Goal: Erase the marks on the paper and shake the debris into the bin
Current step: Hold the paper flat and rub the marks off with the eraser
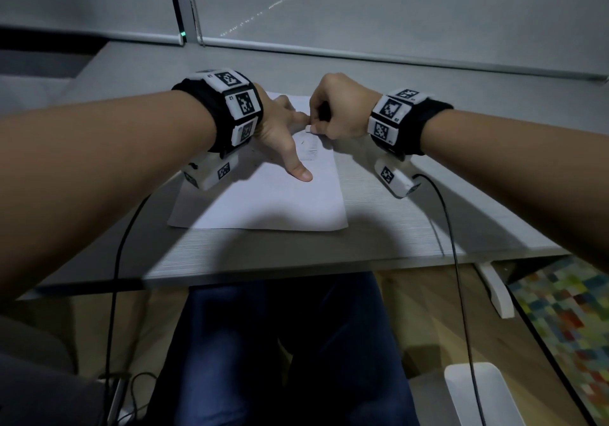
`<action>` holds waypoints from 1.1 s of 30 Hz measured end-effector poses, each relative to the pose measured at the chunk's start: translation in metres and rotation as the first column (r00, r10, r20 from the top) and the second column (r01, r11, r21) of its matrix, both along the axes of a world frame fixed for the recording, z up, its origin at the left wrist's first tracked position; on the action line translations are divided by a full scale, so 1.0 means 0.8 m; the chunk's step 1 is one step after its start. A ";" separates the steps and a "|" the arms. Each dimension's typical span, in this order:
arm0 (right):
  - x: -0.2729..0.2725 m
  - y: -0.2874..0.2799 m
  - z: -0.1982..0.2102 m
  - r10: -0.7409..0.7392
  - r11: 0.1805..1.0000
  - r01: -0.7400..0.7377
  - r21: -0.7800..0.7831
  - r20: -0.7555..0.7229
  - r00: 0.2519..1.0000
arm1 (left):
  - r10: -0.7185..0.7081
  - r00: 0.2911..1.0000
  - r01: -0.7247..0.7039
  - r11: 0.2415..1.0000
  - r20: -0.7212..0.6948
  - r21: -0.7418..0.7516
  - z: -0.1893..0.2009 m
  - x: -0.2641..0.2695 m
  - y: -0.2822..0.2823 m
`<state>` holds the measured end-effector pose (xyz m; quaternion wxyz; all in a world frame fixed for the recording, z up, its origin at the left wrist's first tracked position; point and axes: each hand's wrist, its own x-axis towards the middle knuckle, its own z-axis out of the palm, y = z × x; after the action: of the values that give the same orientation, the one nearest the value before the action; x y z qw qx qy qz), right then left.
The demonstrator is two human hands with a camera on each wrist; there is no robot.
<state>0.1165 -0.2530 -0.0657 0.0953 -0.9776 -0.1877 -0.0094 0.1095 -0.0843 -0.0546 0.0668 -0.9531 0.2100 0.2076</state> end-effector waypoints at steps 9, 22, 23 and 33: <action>-0.029 0.000 0.003 0.132 0.991 -0.127 0.043 -0.133 0.982 | -0.007 1.000 0.007 1.000 -0.006 0.015 -0.004 0.005 -0.001; -0.018 -0.004 0.006 0.095 0.995 -0.096 -0.006 -0.109 0.989 | -0.023 1.000 0.023 0.999 0.016 0.034 -0.006 0.009 0.000; -0.015 -0.005 0.007 0.082 0.996 -0.084 -0.013 -0.093 0.992 | -0.024 1.000 0.023 0.999 0.016 0.030 -0.005 0.009 -0.001; -0.033 0.000 0.004 0.114 0.993 -0.116 -0.011 -0.097 0.989 | -0.034 0.999 0.034 0.998 0.003 0.043 -0.007 0.012 -0.002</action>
<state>0.0901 -0.2530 -0.0627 0.0963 -0.9652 -0.2391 0.0449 0.1193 -0.0856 -0.0600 0.0912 -0.9481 0.2216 0.2091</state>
